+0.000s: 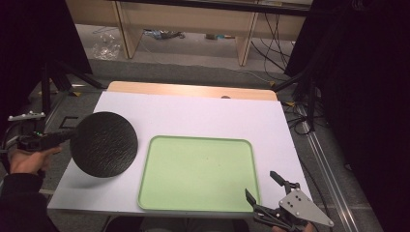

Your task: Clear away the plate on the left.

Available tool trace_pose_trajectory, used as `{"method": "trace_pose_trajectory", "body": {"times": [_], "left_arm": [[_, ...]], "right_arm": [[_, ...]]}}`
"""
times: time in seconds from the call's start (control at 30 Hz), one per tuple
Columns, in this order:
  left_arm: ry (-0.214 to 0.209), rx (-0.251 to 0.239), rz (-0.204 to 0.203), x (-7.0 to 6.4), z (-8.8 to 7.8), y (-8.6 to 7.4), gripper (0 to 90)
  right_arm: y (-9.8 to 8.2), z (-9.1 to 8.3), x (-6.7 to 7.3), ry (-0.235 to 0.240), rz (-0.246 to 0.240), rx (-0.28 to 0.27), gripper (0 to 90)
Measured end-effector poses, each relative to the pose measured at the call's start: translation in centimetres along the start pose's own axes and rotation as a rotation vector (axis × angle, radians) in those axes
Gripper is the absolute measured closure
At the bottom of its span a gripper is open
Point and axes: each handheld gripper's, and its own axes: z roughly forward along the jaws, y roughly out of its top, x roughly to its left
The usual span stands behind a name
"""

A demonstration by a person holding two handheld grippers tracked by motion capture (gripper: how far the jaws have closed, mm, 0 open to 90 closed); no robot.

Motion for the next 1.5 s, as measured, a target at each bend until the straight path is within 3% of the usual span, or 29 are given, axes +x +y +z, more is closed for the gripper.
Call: {"method": "trace_pose_trajectory", "body": {"times": [0.1,0.17,0.2,0.27,0.3,0.37,0.5,0.53,0.6,0.67,0.77,0.8,0.87,0.9,0.93,0.97,1.03,1.07,1.13,1.17,1.2,1.3,1.37,1.4,1.47,1.5], "left_arm": [[0.014,0.007,0.086,-1.9,-0.2,0.8,86.3],[0.017,0.000,0.101,-2.4,-0.2,0.9,86.6],[0.027,0.004,0.156,-3.8,-0.3,1.4,86.5],[0.022,0.010,0.207,-4.5,-0.3,1.7,86.4],[0.022,0.010,0.207,-4.5,-0.3,1.7,86.4],[0.019,0.006,0.250,-5.3,-0.3,1.8,86.1],[-0.002,-0.010,0.268,-6.0,-0.3,1.8,84.7],[-0.041,-0.019,0.279,-6.2,-0.3,1.8,83.9],[-0.054,-0.024,0.303,-6.7,-0.4,1.8,83.2],[-0.100,-0.030,0.317,-7.0,-0.4,1.8,81.6],[-0.119,-0.032,0.322,-7.5,-0.2,1.8,79.2],[-0.122,0.007,0.355,-7.7,0.3,1.8,77.5],[-0.086,0.057,0.388,-8.0,1.3,1.4,72.8],[-0.086,0.057,0.388,-8.0,1.3,1.4,68.3],[-0.057,0.099,0.362,-8.1,3.1,0.7,68.1],[-0.058,0.091,0.343,-8.0,3.5,0.5,67.1],[-0.062,0.080,0.331,-7.8,3.6,0.5,72.3],[-0.067,0.099,0.309,-7.6,3.9,0.7,74.9],[-0.035,0.125,0.330,-7.6,3.8,0.8,77.9],[-0.023,0.168,0.360,-7.5,3.6,1.0,78.2],[-0.023,0.167,0.332,-7.5,3.6,1.0,78.3],[-0.026,0.166,0.313,-7.1,3.6,0.9,78.6],[-0.028,0.153,0.260,-6.4,3.5,0.7,78.6],[-0.039,0.153,0.199,-5.6,3.6,0.6,78.7],[-0.052,0.143,0.147,-4.8,3.6,0.4,78.7],[-0.060,0.119,0.100,-4.4,3.7,0.2,78.8]], "right_arm": [[0.0,0.0,0.0,0.003,0.005,0.010,15.4],[0.0,0.0,0.0,0.002,0.002,0.003,15.4],[0.0,0.0,0.0,0.002,0.001,0.001,15.4],[0.0,0.0,0.0,0.007,0.000,0.008,15.4],[0.0,0.0,0.0,0.004,0.002,0.001,15.4],[0.0,0.1,0.1,0.008,-0.002,0.003,15.4],[0.0,0.2,0.0,0.004,-0.025,-0.003,15.4],[0.0,0.2,0.0,0.004,-0.025,-0.004,15.4],[0.0,0.2,0.0,0.004,-0.028,-0.006,15.4],[0.0,0.2,0.0,0.003,-0.030,-0.004,15.4],[0.0,0.2,0.0,0.004,-0.032,-0.004,15.4],[0.0,0.3,0.0,0.003,-0.036,-0.004,15.4],[0.0,0.1,0.1,0.009,-0.030,0.013,15.4],[0.0,0.1,0.1,0.009,-0.030,0.013,15.4],[0.0,0.2,0.0,0.007,-0.037,-0.001,15.4],[0.0,0.2,0.0,0.007,-0.037,0.000,15.4],[0.0,0.2,0.1,0.010,-0.033,0.008,15.4],[-0.1,0.3,0.1,0.013,-0.037,0.005,15.4],[-0.1,0.3,0.1,0.011,-0.040,0.014,15.4],[-0.1,0.3,0.1,0.012,-0.041,0.016,15.4],[-0.1,0.3,0.1,0.009,-0.041,0.010,15.4],[-0.1,0.3,0.1,0.010,-0.041,0.010,15.4],[-0.1,0.2,0.1,0.012,-0.045,0.014,15.5],[-0.1,0.4,0.1,0.015,-0.037,-0.007,15.5],[-0.1,0.3,0.1,0.010,-0.044,0.009,15.4],[-0.1,0.3,0.1,0.011,-0.044,0.009,15.5]]}}
